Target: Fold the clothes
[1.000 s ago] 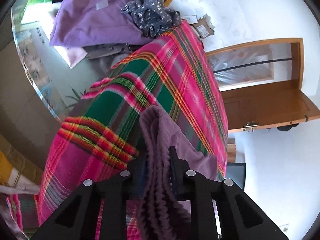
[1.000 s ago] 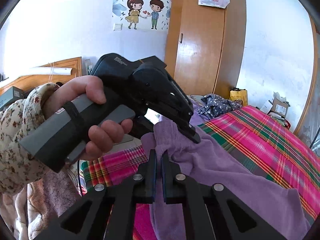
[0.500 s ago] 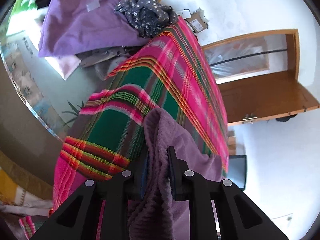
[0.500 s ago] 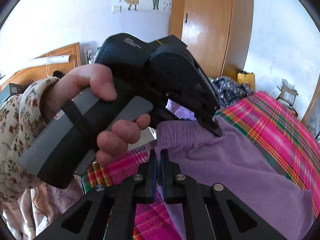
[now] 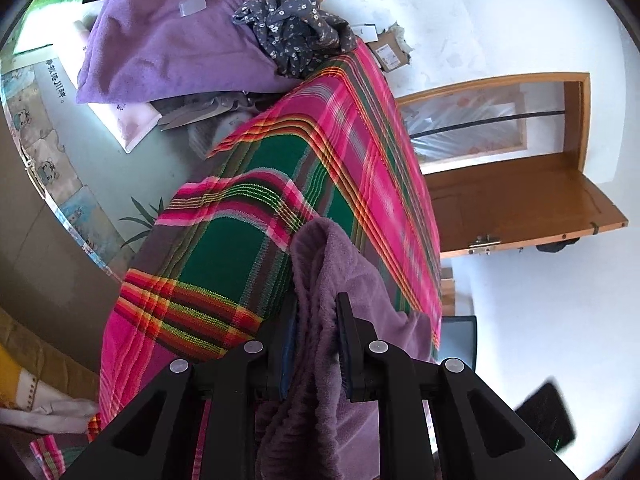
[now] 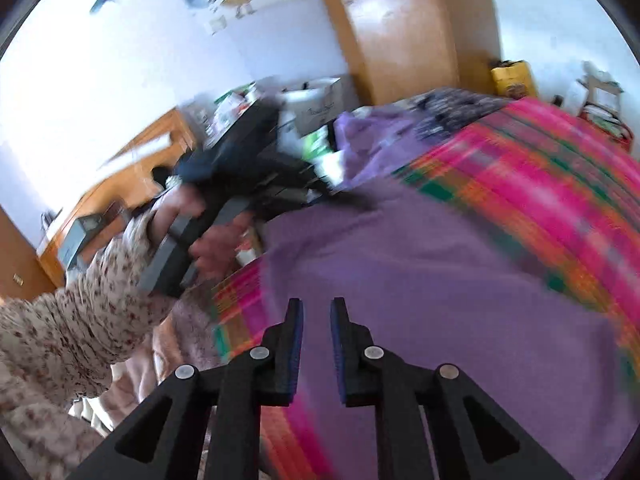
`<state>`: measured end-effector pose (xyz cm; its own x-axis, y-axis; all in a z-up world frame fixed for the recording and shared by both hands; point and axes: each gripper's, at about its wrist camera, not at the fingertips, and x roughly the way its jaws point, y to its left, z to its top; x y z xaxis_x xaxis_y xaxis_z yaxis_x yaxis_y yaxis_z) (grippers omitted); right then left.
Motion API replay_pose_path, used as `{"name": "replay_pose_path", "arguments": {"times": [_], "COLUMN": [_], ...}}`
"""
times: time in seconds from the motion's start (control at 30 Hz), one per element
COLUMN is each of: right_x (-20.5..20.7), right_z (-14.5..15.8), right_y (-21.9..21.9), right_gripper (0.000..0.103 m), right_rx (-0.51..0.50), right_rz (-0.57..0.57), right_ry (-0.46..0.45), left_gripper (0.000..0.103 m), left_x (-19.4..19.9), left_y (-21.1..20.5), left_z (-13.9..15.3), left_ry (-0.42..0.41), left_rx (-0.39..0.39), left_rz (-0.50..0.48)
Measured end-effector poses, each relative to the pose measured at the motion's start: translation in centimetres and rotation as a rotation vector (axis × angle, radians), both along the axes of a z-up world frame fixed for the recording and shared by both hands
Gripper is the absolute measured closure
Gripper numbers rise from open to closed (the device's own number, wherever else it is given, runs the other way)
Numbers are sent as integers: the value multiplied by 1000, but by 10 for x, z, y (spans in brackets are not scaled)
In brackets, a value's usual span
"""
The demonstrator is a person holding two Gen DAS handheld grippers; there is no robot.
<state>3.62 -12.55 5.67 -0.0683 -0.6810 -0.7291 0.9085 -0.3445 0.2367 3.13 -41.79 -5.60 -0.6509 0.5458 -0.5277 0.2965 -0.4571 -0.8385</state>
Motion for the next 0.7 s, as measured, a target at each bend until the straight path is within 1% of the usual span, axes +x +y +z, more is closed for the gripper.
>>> {"name": "replay_pose_path", "arguments": {"times": [0.07,0.13,0.33,0.4,0.47,0.53,0.57,0.7], "right_x": [-26,-52,-77,-84,-90,-97,-101,-112], "right_z": [8,3,-20,-28,-36,-44,-48,-62], "right_y": [7,4,-15,-22,-29,-35,-38,-50], "right_gripper": [89,89,88,85,84,76,75,74], "right_rx": [17,56,99,110,122,134,140,159], "right_rz": [-33,-46,-14,-2,9,21,27,52], "right_ry": [80,95,33,10,-13,-35,-47,-87], "left_gripper": [84,84,84,84,84,84,84,84], "left_x": [1,1,2,2,2,1,1,1], "left_y": [-1,-1,-2,-2,-3,-3,-3,-2], "left_z": [-1,-2,-3,-4,-4,-4,-4,-4], "left_ry": [4,9,14,15,16,16,15,16], "left_rx": [8,13,19,22,24,25,24,23], "left_rz": [0,1,2,1,1,-1,-2,0]}}
